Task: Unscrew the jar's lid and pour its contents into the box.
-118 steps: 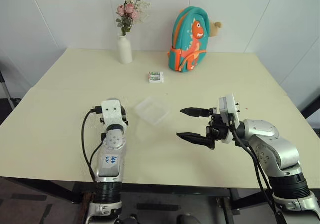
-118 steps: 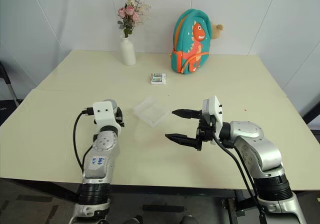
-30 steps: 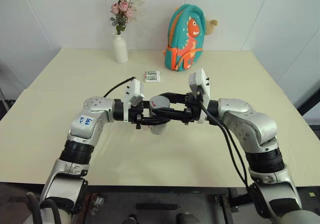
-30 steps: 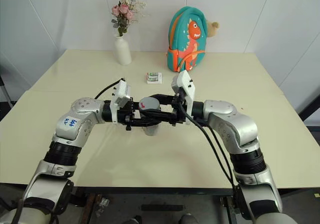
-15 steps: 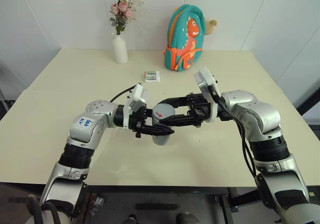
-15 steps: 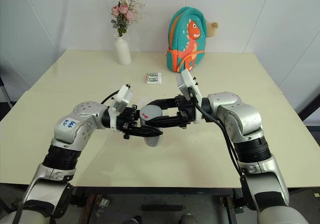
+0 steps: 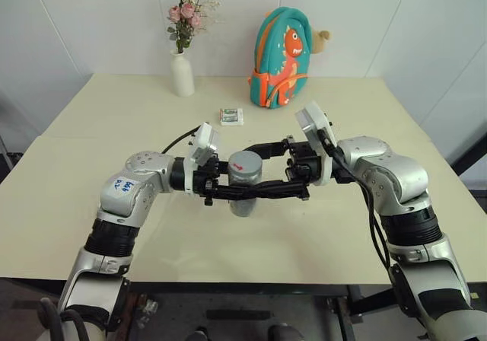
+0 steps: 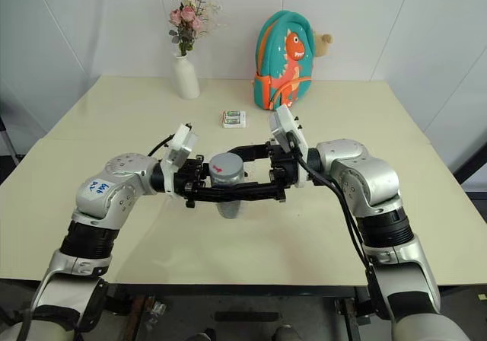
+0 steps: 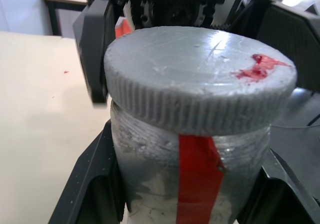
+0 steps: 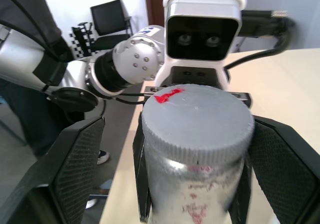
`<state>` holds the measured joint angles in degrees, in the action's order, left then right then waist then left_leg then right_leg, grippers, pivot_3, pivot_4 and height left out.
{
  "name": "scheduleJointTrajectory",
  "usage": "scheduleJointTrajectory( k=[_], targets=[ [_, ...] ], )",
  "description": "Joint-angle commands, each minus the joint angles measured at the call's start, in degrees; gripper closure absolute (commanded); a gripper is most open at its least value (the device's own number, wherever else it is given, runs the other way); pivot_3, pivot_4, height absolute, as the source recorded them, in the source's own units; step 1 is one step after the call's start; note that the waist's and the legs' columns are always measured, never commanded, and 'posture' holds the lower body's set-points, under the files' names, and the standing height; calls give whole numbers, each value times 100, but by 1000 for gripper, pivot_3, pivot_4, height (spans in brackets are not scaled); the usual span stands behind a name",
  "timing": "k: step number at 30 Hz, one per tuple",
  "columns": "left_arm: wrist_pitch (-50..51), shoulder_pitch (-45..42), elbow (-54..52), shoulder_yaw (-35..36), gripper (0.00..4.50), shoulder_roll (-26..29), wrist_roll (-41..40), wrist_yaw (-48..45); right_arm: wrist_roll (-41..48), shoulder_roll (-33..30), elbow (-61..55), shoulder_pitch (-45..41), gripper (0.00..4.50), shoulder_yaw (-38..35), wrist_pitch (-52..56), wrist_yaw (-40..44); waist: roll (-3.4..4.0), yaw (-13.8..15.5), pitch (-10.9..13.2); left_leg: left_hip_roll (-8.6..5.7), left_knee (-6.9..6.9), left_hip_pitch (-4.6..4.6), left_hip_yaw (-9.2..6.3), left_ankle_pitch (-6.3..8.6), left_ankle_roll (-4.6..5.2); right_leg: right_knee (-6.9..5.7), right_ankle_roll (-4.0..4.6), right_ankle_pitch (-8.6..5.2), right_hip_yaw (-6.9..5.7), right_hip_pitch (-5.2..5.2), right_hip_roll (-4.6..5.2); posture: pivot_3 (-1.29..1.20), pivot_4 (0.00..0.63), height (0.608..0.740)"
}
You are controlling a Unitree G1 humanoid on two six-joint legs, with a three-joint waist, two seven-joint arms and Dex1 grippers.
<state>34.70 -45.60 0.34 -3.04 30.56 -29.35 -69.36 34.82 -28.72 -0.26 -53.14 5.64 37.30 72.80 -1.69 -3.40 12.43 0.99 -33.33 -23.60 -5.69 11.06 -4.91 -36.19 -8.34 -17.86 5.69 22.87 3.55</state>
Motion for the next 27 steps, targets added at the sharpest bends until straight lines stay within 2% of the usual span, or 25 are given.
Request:
scheduleJointTrajectory(
  k=[1, 12, 27],
  targets=[
    [26, 66, -235, 146, 2060, 90, -140, 77, 15, 9, -180, -96, 20, -201, -202, -141, 0, 8, 0, 1, 0, 0, 0, 0, 0, 0, 0, 0, 0, 0, -1, 0, 150, 740],
    [-51, 14, -208, 45, 2060, -51, -75, 263, -72, 496, -377, -155, 20, -18, -237, -736, 0, 15, 0, -1, -6, -3, 0, 0, 0, -2, 0, 0, 0, 0, 1, 0, 150, 740],
    [-58, 15, -285, -10, 2060, -102, -108, 271, -415, 564, 109, -342, 20, -57, -371, -1042, 0, 16, 0, -1, -7, -2, 0, 0, 0, -6, 0, 0, 0, 0, 1, 0, 150, 740]
  ],
)
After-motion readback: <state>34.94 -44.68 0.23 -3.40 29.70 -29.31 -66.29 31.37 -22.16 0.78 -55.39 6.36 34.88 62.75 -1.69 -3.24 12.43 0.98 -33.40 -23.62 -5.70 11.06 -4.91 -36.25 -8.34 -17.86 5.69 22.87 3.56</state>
